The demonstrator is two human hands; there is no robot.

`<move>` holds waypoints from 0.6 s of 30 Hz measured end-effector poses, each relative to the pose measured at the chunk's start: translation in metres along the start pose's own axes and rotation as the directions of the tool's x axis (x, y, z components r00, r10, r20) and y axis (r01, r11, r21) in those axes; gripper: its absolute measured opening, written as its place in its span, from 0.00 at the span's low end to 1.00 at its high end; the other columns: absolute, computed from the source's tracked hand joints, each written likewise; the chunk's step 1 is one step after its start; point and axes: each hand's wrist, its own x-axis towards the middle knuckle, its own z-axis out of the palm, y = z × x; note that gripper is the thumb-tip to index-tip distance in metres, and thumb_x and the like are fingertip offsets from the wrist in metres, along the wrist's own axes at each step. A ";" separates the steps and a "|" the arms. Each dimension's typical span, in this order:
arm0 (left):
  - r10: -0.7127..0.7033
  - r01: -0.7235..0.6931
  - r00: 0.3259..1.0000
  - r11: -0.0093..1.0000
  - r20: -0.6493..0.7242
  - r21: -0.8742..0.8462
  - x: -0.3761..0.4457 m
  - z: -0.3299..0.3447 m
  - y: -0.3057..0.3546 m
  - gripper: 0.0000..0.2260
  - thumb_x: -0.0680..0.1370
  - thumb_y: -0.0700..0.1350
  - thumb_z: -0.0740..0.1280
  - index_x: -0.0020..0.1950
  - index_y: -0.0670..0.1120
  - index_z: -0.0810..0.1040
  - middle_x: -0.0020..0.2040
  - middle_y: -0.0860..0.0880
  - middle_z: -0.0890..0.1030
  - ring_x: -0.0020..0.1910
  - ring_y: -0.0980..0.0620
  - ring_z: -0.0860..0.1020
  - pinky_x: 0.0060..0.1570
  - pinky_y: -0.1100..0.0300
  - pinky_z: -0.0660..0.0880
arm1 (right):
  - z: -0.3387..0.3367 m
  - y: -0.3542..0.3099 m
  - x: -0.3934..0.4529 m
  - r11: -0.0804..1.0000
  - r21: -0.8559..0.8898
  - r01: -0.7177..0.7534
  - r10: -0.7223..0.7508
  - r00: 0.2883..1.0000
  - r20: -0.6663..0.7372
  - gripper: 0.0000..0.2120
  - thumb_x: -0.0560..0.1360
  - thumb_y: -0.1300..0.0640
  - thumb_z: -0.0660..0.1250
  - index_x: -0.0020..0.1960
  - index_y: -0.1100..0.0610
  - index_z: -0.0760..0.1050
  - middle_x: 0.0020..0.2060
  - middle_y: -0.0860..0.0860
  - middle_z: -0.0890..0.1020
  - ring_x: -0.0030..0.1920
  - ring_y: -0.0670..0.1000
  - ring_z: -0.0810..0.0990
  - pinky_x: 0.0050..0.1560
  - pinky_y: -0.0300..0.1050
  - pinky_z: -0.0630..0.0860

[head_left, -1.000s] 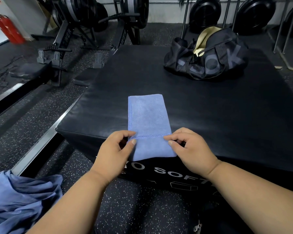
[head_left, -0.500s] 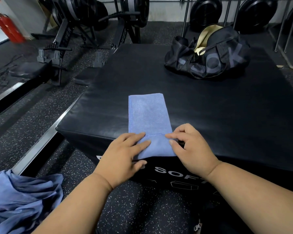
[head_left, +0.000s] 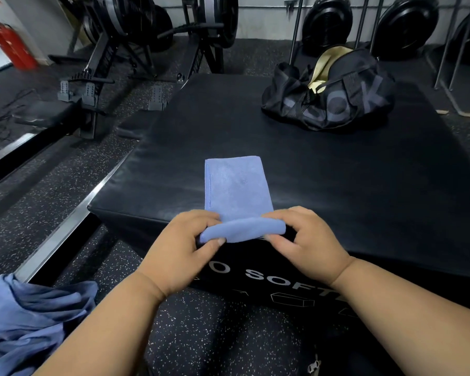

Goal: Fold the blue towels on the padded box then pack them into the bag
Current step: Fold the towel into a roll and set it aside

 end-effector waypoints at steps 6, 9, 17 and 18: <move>-0.271 0.258 0.963 0.930 -0.011 -0.263 0.002 0.001 -0.001 0.02 0.82 0.50 0.71 0.51 0.58 0.83 0.47 0.58 0.85 0.47 0.57 0.82 0.50 0.58 0.77 | 0.003 0.001 0.005 0.938 0.274 -0.212 0.216 0.976 0.015 0.06 0.78 0.52 0.74 0.51 0.42 0.83 0.46 0.41 0.86 0.50 0.46 0.82 0.56 0.50 0.79; -0.317 0.296 0.948 0.902 -0.016 -0.314 0.005 0.005 0.000 0.04 0.83 0.51 0.70 0.51 0.62 0.81 0.46 0.57 0.84 0.45 0.58 0.81 0.47 0.62 0.75 | 0.005 0.004 0.011 0.905 0.331 -0.269 0.278 0.960 0.019 0.07 0.78 0.53 0.74 0.54 0.42 0.83 0.40 0.47 0.83 0.42 0.48 0.80 0.50 0.51 0.80; -0.425 0.387 0.905 0.794 0.026 -0.468 0.012 0.016 -0.005 0.19 0.76 0.50 0.79 0.64 0.63 0.78 0.51 0.56 0.86 0.48 0.55 0.84 0.51 0.63 0.80 | 0.006 0.003 0.018 0.890 0.314 -0.331 0.347 0.938 0.003 0.20 0.77 0.52 0.75 0.67 0.38 0.77 0.45 0.49 0.79 0.37 0.43 0.75 0.49 0.42 0.78; -0.448 0.403 0.894 0.788 0.016 -0.466 0.013 0.018 -0.005 0.17 0.77 0.50 0.78 0.63 0.61 0.79 0.50 0.55 0.86 0.47 0.52 0.84 0.51 0.60 0.81 | 0.007 0.004 0.018 0.899 0.292 -0.327 0.342 0.940 0.001 0.20 0.77 0.51 0.74 0.67 0.38 0.76 0.46 0.47 0.79 0.37 0.44 0.76 0.50 0.41 0.78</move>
